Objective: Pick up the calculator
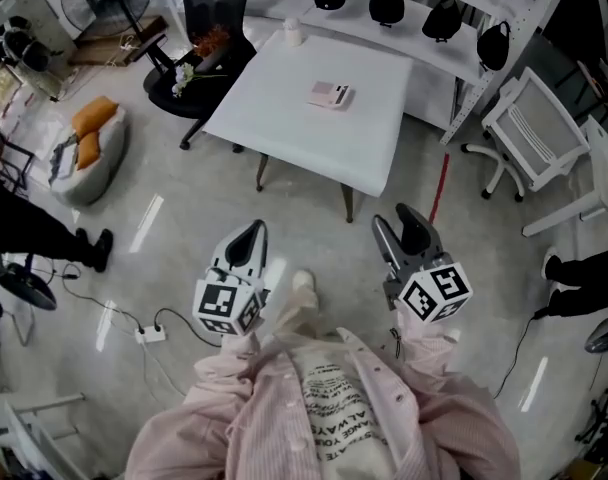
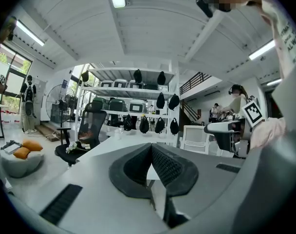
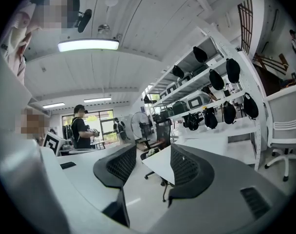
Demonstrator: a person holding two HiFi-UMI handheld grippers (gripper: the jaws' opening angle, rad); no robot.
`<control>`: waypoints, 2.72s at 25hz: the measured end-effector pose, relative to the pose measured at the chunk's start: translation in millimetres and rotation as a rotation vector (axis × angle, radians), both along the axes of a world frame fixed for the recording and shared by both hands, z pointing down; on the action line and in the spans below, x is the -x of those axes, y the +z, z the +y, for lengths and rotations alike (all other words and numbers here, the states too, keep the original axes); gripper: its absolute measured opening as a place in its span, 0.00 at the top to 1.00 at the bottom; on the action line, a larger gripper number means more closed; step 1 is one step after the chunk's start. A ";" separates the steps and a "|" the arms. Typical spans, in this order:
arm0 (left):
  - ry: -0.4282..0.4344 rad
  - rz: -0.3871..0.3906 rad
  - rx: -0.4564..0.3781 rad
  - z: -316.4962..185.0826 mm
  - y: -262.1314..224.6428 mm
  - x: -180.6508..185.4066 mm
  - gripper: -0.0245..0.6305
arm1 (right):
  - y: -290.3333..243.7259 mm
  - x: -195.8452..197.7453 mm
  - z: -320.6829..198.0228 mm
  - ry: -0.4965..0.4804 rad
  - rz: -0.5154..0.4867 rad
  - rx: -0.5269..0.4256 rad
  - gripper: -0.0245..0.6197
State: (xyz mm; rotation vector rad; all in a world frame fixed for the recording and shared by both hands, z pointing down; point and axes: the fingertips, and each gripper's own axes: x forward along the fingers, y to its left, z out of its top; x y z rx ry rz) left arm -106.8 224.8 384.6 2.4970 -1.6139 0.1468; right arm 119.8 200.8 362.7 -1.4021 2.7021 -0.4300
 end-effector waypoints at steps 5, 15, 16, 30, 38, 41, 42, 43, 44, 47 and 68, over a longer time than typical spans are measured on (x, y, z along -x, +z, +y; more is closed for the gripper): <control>0.028 0.033 0.023 -49.7 9.5 7.8 0.96 | 6.4 14.6 -43.9 0.020 -0.024 0.021 0.67; 0.072 0.054 0.015 -138.5 11.1 37.4 0.96 | 13.3 41.5 -117.9 0.057 -0.017 0.053 0.67; 0.076 0.055 0.014 -145.3 11.7 40.8 0.96 | 13.2 43.8 -123.5 0.062 -0.019 0.052 0.67; 0.087 0.102 0.018 -210.1 19.9 60.6 0.96 | 16.5 56.8 -188.6 0.108 -0.021 0.056 0.67; 0.086 0.094 0.039 -266.3 33.5 63.8 0.96 | 40.3 58.5 -252.1 0.119 -0.042 0.106 0.67; 0.092 0.088 0.051 -292.5 38.4 63.1 0.96 | 50.2 58.4 -281.8 0.126 -0.048 0.132 0.67; 0.093 0.087 0.054 -301.4 40.1 63.3 0.96 | 53.6 59.2 -290.7 0.126 -0.049 0.141 0.67; 0.094 0.087 0.060 -310.2 42.0 63.6 0.96 | 56.9 60.5 -299.3 0.125 -0.050 0.151 0.67; 0.096 0.087 0.068 -318.5 44.1 63.7 0.96 | 60.1 61.9 -307.6 0.124 -0.051 0.161 0.67; 0.106 0.088 0.095 -342.5 50.9 60.7 0.96 | 69.4 62.5 -331.9 0.121 -0.053 0.196 0.67; 0.163 0.088 0.303 -452.6 132.5 24.6 0.96 | 172.5 38.3 -441.3 0.185 -0.135 0.458 0.67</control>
